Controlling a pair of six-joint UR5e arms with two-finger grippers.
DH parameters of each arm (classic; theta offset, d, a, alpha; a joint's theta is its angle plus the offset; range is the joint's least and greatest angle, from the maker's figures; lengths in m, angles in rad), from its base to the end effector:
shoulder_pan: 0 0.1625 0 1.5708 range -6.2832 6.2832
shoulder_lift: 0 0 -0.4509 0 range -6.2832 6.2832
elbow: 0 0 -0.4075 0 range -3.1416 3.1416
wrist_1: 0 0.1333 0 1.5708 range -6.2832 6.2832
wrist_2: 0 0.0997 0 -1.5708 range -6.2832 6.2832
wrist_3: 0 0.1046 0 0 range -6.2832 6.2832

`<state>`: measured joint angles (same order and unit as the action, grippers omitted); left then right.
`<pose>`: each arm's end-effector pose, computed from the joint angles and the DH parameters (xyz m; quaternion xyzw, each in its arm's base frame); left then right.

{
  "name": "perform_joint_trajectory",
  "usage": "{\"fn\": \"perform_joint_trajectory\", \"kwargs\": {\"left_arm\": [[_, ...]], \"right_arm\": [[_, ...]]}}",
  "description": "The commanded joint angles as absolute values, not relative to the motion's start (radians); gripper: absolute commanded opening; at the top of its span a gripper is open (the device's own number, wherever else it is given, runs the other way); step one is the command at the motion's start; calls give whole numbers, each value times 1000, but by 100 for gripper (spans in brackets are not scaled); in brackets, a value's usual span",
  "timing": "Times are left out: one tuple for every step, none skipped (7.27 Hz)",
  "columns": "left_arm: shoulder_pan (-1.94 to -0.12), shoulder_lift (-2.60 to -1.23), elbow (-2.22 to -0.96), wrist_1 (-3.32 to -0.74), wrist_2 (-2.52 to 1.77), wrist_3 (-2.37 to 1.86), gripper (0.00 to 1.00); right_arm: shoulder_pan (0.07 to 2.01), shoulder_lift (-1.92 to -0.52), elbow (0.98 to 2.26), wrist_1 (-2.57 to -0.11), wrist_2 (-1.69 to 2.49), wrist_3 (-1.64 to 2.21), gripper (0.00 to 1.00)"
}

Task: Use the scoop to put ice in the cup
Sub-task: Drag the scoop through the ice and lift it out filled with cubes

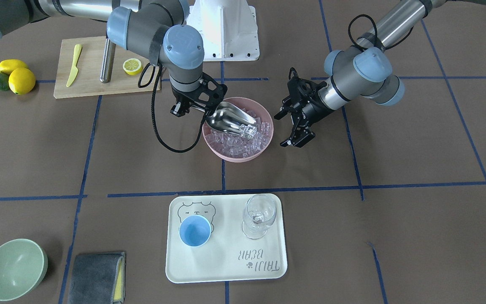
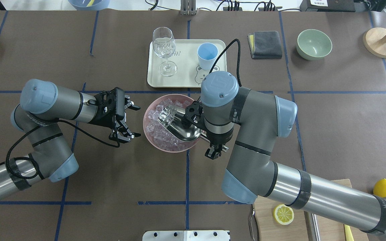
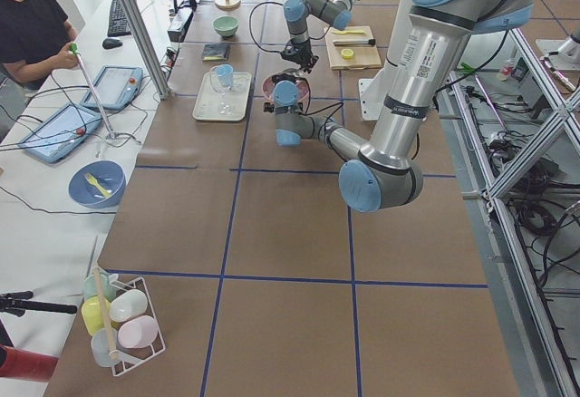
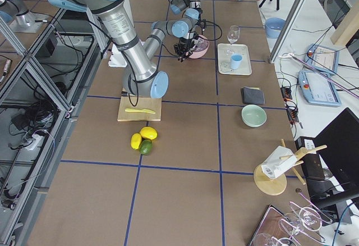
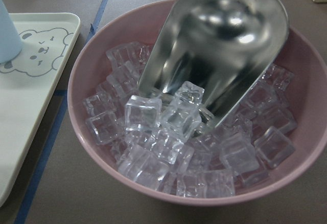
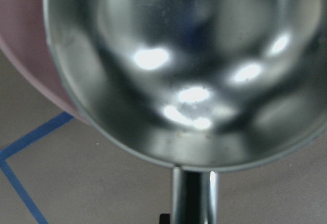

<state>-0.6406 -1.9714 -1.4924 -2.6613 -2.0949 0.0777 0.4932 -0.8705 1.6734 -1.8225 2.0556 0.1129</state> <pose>0.4868 -0.4639 0.3645 0.4893 0.4386 0.5021 0.5622 -0.5827 -0.4092 0.2408 0.0892 -0.3394 -0.4912 0.7973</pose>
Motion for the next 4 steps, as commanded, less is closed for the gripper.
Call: {"fn": "perform_joint_trajectory", "kwargs": {"left_arm": [[-643, -1971, -1502, -2661, -2095, 77, 100], [-643, -1971, -1505, -2661, -2095, 77, 100], [-643, -1971, -1509, -2661, -2095, 77, 100], [-644, -1971, -1511, -2661, -2095, 77, 100]], "right_arm": [[509, -874, 1674, -1767, 2100, 161, 0], [535, -873, 1683, -1766, 2149, 164, 0], [541, -874, 1693, -1767, 2154, 170, 0], [554, -876, 1718, -1770, 2158, 179, 0]]}}
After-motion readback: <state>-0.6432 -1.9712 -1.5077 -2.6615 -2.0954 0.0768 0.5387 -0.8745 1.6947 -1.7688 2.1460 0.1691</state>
